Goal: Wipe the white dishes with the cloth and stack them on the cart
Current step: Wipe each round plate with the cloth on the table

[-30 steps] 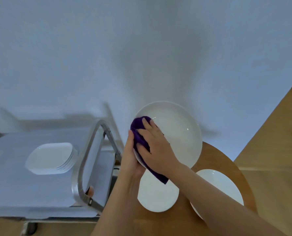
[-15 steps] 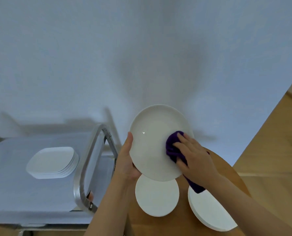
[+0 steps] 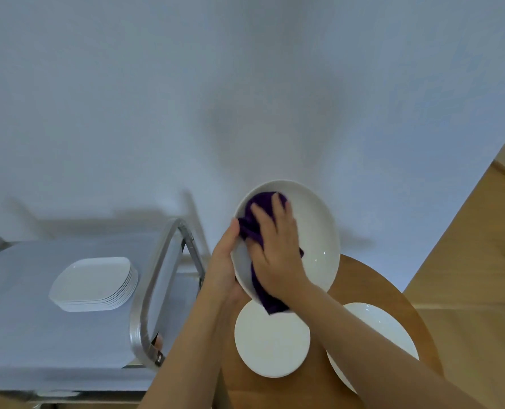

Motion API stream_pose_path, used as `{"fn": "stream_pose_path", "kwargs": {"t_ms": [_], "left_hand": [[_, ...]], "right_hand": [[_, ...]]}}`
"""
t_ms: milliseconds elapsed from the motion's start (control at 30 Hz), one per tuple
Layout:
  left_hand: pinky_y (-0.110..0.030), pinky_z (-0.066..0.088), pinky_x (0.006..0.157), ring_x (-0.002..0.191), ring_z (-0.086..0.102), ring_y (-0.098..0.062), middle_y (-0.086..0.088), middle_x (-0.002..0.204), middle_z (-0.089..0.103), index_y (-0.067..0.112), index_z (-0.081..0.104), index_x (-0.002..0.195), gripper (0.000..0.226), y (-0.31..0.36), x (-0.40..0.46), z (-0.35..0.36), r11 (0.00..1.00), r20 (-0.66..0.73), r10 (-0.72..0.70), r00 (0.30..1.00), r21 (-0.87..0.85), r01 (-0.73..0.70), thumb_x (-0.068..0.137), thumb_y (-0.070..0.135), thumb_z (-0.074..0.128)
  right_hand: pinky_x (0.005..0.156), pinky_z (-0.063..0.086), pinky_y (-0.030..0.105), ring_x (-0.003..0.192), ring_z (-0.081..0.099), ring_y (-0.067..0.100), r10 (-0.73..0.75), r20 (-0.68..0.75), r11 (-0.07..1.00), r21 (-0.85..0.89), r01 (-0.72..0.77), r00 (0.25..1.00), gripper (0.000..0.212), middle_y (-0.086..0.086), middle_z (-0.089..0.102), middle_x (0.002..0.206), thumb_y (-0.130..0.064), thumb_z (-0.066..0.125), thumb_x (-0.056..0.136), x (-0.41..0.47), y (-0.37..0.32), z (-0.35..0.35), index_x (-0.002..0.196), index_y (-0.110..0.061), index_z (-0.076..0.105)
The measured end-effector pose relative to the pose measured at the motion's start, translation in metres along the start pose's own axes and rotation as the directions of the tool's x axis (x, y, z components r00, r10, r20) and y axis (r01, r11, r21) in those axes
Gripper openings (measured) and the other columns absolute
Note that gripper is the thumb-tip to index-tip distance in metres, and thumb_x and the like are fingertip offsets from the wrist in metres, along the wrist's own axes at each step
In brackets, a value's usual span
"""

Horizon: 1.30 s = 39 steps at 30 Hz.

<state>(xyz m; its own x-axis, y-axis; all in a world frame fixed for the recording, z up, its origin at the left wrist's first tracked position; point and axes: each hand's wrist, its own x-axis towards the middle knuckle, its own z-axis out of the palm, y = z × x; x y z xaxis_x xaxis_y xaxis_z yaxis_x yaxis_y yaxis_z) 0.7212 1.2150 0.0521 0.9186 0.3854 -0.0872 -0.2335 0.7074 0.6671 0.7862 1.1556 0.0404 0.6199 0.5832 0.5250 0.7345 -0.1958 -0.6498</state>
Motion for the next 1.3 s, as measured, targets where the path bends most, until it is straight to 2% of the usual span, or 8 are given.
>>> {"fn": "stream_pose_path", "kwargs": {"t_ms": [133,333,600,767,867,1033,1133,1300], "left_hand": [[-0.037,0.059,0.067,0.085,0.072,-0.028,-0.013,0.094,0.074,0.008,0.079,0.088,0.054,0.016,-0.002,-0.019,0.999,-0.054,0.023,0.998,0.037,-0.021,0.078,0.055,0.055],[-0.042,0.056,0.082,0.102,0.066,-0.029,-0.013,0.114,0.068,0.014,0.071,0.115,0.062,0.025,-0.005,-0.028,0.991,0.035,-0.077,0.996,0.115,0.072,0.089,0.059,0.038],[-0.041,0.058,0.075,0.102,0.068,-0.028,-0.011,0.113,0.071,0.016,0.063,0.125,0.063,0.04,0.005,-0.022,0.945,-0.12,0.034,0.992,0.326,0.007,0.086,0.06,0.04],[-0.049,0.043,0.102,0.129,0.048,-0.024,-0.005,0.14,0.051,0.029,0.048,0.14,0.097,0.052,0.012,-0.017,0.736,-0.269,-0.01,0.963,0.65,0.19,0.062,0.085,0.033],[-0.051,0.029,0.111,0.138,0.036,-0.021,0.001,0.148,0.041,0.034,0.042,0.141,0.086,0.042,0.013,-0.024,0.761,-0.269,0.017,0.963,0.628,0.162,0.067,0.078,0.039],[-0.049,0.037,0.109,0.128,0.048,-0.024,-0.014,0.143,0.048,0.013,0.023,0.151,0.098,0.031,0.014,-0.046,0.936,-0.283,0.063,0.957,0.351,0.042,0.07,0.038,0.072],[-0.049,0.041,0.106,0.126,0.052,-0.03,-0.014,0.139,0.053,0.01,0.038,0.145,0.116,0.027,0.012,-0.05,0.957,-0.214,0.011,0.977,0.285,0.052,0.047,0.042,0.092],[-0.04,0.059,0.067,0.094,0.071,-0.029,-0.014,0.107,0.072,0.01,0.071,0.107,0.081,0.019,0.015,-0.042,0.999,-0.111,0.004,0.994,0.038,0.0,0.033,0.028,0.099]], "right_hand": [[0.116,0.008,0.041,0.143,0.0,0.015,-0.285,0.293,0.958,0.059,0.281,0.912,0.049,-0.002,0.018,0.154,-0.031,0.041,0.089,-0.032,0.01,-0.002,0.138,-0.023,0.042],[0.11,0.025,0.042,0.141,0.018,0.028,-0.479,0.523,0.744,-0.184,0.643,0.704,0.07,0.004,0.029,0.152,-0.055,0.065,0.072,-0.047,0.06,-0.038,0.134,-0.03,0.042],[0.067,0.055,0.031,0.094,0.066,0.029,-0.489,0.284,0.752,-0.341,0.564,0.825,0.054,0.012,0.067,0.109,-0.017,0.087,0.055,-0.05,0.065,-0.049,0.104,-0.015,0.066],[0.056,0.045,0.007,0.079,0.062,0.001,-0.009,0.238,0.99,0.141,-0.025,0.971,0.047,-0.021,0.063,0.087,-0.02,0.078,0.067,-0.048,0.028,-0.064,0.1,-0.043,0.053],[0.065,0.054,0.017,0.09,0.062,0.0,0.2,0.435,0.762,0.494,-0.419,0.878,0.056,-0.021,0.064,0.094,-0.026,0.08,0.057,-0.038,0.024,-0.079,0.099,-0.05,0.052],[0.079,0.055,0.041,0.099,0.065,0.028,0.191,0.479,0.496,0.706,-0.505,0.857,0.065,0.008,0.068,0.107,-0.023,0.082,0.049,-0.016,0.022,-0.099,0.111,-0.027,0.061],[0.064,0.055,0.033,0.087,0.069,0.025,0.215,0.496,0.293,0.789,-0.54,0.841,0.048,0.008,0.071,0.099,-0.017,0.08,0.051,-0.008,0.026,-0.105,0.098,-0.024,0.071],[0.054,0.054,0.034,0.075,0.071,0.026,0.323,0.545,0.074,0.8,-0.595,0.774,0.065,0.01,0.072,0.093,-0.019,0.081,0.044,-0.006,0.03,-0.106,0.107,-0.018,0.064]]}}
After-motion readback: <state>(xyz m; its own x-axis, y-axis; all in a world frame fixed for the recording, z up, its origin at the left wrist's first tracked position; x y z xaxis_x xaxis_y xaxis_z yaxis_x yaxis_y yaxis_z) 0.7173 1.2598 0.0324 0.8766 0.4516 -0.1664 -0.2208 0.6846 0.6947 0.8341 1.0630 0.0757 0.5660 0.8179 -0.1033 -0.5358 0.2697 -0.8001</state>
